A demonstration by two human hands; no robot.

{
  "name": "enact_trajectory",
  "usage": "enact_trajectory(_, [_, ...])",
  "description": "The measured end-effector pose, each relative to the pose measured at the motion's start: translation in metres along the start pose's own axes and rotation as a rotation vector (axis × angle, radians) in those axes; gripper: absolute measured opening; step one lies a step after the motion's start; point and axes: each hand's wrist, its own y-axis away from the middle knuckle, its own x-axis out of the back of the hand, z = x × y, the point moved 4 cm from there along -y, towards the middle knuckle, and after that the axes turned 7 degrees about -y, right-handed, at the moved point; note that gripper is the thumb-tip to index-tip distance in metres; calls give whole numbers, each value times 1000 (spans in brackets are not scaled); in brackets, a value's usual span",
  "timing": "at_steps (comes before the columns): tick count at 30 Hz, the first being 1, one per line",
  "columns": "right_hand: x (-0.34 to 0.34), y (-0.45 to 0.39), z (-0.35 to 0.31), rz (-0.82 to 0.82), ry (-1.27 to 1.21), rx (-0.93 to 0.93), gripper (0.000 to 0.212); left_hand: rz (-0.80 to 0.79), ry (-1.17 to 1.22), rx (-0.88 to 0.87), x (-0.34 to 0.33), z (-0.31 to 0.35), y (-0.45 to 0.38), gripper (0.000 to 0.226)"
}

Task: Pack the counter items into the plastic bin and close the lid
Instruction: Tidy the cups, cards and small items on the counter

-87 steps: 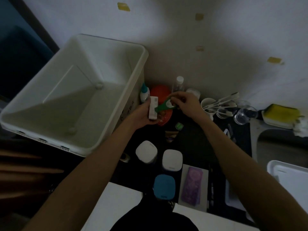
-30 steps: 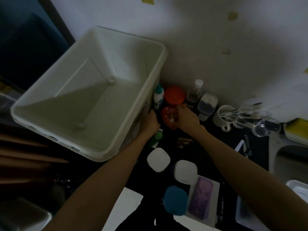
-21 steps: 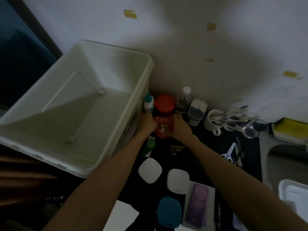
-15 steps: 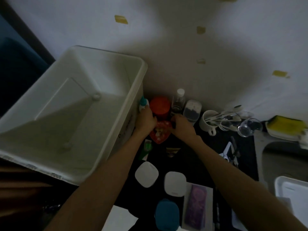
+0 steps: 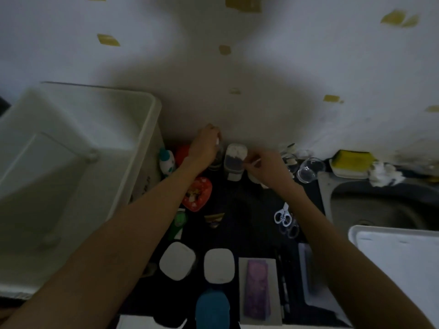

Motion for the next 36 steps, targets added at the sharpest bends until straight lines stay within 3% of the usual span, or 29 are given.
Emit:
enact_trajectory(3, [14,10,1,24,-47,2,17,4,-13,0,7,-1,7,12])
enact_trajectory(7, [32,22,-5,49,-85,28,14,40,8,-24,33,7,19,22])
enact_trajectory(10, [38,24,-4,35,-76,24,13,-28,-69,-41,42,13,23,27])
enact_trajectory(17, [62,23,15,119,-44,-67,16,-160,-9,-153,30,34,55,20])
enact_trajectory(24, [80,32,21,106,-71,-78,17,-147,3,-196,33,52,67,18])
enact_trajectory(36, [48,42,-3,-22,-32,27,17,-304,27,-198,-13,55,93,18])
